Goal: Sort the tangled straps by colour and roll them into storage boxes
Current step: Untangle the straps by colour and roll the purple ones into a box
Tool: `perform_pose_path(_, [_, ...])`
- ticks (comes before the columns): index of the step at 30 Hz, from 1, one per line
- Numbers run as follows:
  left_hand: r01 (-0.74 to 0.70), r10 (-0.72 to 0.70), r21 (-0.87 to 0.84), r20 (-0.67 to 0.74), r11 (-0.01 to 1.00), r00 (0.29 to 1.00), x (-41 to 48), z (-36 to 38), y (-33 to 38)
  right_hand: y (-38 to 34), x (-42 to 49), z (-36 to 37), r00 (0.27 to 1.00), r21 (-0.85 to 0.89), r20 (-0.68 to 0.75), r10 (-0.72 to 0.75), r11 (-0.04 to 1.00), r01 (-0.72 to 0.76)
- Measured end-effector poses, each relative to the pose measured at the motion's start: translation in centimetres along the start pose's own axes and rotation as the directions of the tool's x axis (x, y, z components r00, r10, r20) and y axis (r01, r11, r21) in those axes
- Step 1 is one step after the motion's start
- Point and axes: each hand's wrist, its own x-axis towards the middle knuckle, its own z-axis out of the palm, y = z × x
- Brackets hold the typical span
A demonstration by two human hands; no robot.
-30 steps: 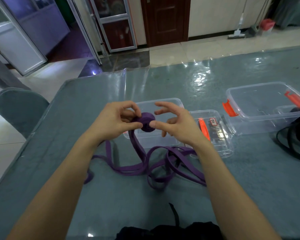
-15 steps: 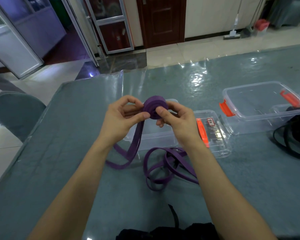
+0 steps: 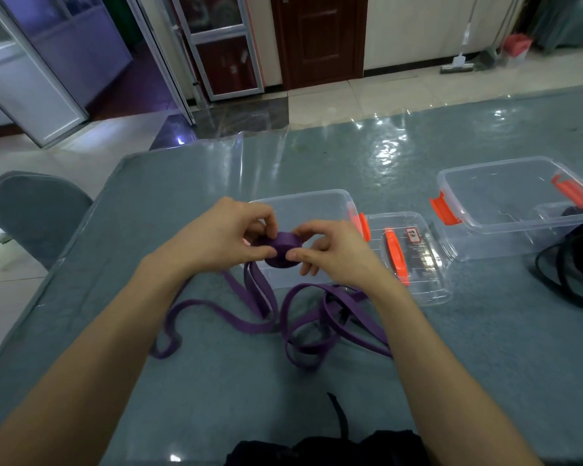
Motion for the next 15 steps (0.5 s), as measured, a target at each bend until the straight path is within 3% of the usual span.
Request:
perform_pose_path(6, [-0.064, 0.056, 0.151, 0.056, 0.987, 0.997, 0.7, -1.7, 0.9, -1.2, 0.2, 0.6, 0.995, -0.174, 0.03, -0.095, 0.98, 0.098])
perform_pose_path(8, [-0.092, 0.09, 0.121, 0.021, 0.988, 0.996, 0.7, -1.7, 0.7, -1.3, 0.2, 0.8, 0.991, -0.153, -0.032, -0.134, 0.98, 0.127])
perform_pose_path(11, [-0.111, 0.074, -0.211, -0.176, 0.971, 0.982, 0.5, -0.6, 0.2, -1.3, 0.2, 0.6, 0.978, 0.121, -0.16, -0.135, 0.981, 0.155])
perform_pose_path(13, [-0.096, -0.042, -0.485, -0.265, 0.869, 0.963, 0.3, 0.4, -0.4, -1.3, 0.3, 0.3, 0.974, 0.264, -0.201, -0.106, 0.951, 0.158])
perform_pose_path(15, [-0.089, -0.109, -0.626, -0.27, 0.775, 0.957, 0.2, 1.4, -0.8, -1.3, 0.3, 0.2, 0.972, 0.344, -0.218, -0.093, 0.924, 0.165])
